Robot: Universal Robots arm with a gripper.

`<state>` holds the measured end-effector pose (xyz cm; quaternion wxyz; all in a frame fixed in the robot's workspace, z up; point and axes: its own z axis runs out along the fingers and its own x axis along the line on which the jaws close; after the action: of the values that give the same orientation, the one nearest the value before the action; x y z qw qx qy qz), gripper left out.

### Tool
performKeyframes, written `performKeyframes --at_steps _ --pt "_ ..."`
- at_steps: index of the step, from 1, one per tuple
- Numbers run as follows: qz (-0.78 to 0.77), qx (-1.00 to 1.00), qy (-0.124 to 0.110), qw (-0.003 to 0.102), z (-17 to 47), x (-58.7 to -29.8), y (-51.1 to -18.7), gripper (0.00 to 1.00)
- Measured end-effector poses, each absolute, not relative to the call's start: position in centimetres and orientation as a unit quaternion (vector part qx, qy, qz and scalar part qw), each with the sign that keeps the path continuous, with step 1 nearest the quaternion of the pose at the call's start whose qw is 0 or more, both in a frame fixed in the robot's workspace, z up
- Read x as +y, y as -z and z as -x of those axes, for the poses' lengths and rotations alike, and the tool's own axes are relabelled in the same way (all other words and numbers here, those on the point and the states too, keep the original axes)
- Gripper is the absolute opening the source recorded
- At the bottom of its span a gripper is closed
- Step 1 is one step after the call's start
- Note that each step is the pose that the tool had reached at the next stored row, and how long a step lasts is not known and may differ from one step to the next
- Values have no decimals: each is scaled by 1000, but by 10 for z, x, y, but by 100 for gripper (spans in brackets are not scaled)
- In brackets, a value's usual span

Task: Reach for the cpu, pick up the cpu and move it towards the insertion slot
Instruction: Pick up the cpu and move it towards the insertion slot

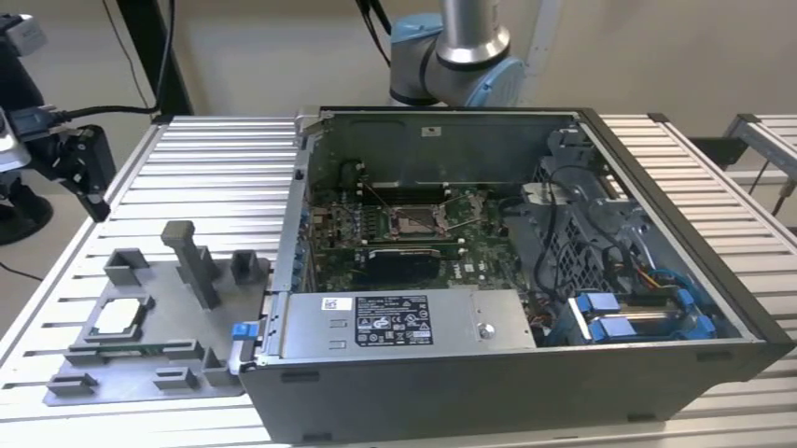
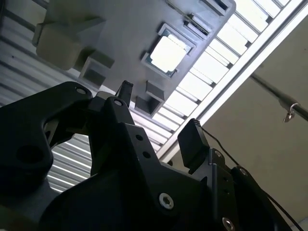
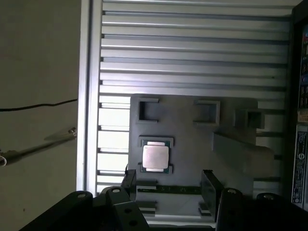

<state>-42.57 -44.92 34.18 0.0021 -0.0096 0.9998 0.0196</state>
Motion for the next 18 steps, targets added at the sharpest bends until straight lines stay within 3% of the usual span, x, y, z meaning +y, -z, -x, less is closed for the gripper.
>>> performKeyframes --at_steps 18 --pt "10 1000 -20 2 427 -452 -337 100"
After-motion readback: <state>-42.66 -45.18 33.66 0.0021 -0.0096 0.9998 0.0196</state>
